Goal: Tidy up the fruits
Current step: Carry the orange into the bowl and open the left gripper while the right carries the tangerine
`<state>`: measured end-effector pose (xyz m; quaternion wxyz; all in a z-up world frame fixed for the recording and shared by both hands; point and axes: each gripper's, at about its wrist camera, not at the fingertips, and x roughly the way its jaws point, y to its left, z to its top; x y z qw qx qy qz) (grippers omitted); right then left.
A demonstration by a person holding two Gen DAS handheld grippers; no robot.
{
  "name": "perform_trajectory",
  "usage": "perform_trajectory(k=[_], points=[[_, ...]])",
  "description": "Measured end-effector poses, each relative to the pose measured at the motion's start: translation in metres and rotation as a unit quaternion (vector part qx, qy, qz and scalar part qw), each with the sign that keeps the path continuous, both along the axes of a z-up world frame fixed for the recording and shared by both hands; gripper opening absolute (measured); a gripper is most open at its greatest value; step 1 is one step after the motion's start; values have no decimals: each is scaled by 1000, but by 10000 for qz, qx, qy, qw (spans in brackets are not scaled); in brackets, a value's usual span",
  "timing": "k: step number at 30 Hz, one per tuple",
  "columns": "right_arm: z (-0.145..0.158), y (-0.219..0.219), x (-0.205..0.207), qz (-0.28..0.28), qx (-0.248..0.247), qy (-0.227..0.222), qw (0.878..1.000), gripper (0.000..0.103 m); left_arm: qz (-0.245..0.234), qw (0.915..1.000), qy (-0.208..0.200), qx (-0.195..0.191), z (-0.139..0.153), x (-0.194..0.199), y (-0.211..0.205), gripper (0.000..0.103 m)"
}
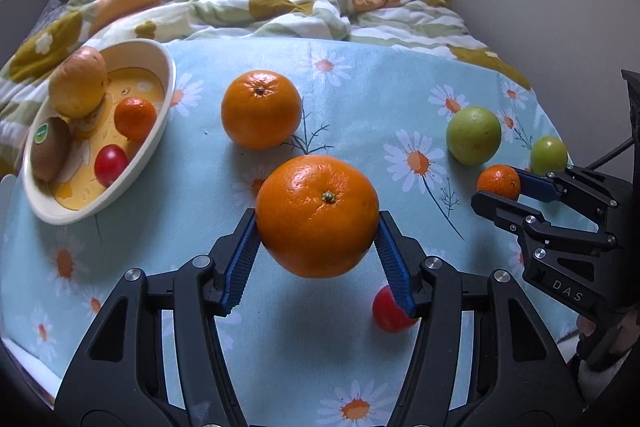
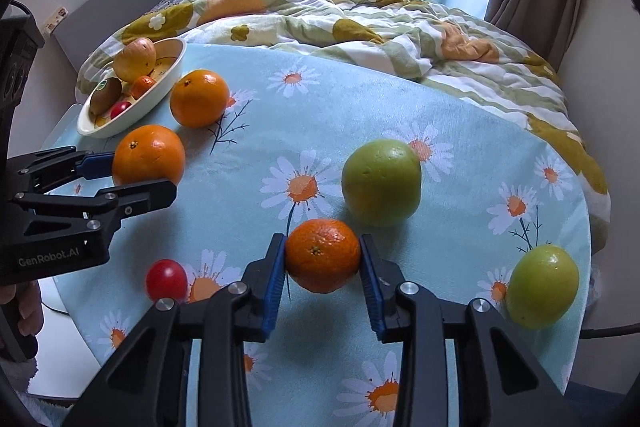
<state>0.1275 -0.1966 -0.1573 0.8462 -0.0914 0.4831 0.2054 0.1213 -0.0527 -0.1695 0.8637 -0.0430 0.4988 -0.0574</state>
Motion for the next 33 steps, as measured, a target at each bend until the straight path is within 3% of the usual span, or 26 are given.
perform_trajectory(k=[10, 19, 33], points=[[43, 22, -10, 90, 192, -154, 9997, 33, 124, 9994, -298, -123, 50, -25, 24, 64], [76, 66, -16, 157, 248, -323, 9990, 33, 181, 9985, -512, -14, 84, -36, 76, 64], [86, 149, -6, 21, 346, -325, 9989, 33, 49, 9990, -450, 38, 80, -12, 161, 64]])
